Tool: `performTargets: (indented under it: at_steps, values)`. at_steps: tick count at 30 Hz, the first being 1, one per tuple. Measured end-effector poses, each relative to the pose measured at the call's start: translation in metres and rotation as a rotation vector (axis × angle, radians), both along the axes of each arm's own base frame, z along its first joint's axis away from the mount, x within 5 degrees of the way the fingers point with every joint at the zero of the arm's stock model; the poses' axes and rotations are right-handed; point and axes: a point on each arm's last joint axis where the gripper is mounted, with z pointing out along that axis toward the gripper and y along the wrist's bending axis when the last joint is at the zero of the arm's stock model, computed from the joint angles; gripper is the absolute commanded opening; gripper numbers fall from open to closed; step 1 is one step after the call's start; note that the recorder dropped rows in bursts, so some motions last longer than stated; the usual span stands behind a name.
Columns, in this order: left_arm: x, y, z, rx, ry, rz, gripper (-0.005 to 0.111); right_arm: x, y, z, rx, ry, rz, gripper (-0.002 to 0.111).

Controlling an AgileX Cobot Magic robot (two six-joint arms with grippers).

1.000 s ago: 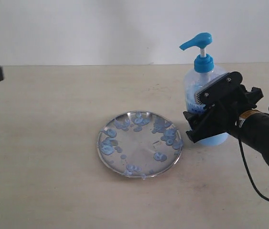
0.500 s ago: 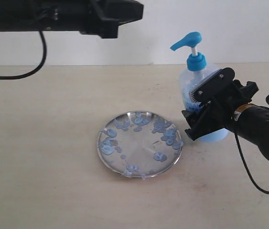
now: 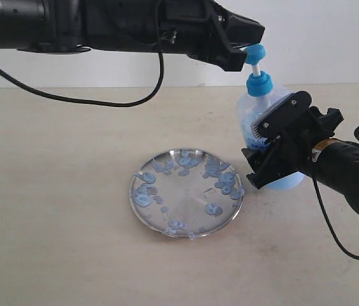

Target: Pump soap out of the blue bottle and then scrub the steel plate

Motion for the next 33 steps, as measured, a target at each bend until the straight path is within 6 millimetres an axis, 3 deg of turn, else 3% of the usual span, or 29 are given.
performTargets:
  at_steps: [10, 23, 33]
  values:
    - [0.017, -0.010, -0.015, 0.007, 0.012, 0.011, 0.004, 0.000, 0.000, 0.000, -0.001, 0.000, 0.002, 0.001]
    - [0.018, -0.013, -0.018, 0.005, 0.076, 0.001, 0.004, 0.000, 0.000, 0.000, -0.003, 0.000, 0.006, 0.001]
    - [0.022, -0.022, -0.036, -0.023, 0.156, -0.034, 0.004, 0.000, 0.001, 0.000, -0.019, -0.003, 0.019, 0.001]
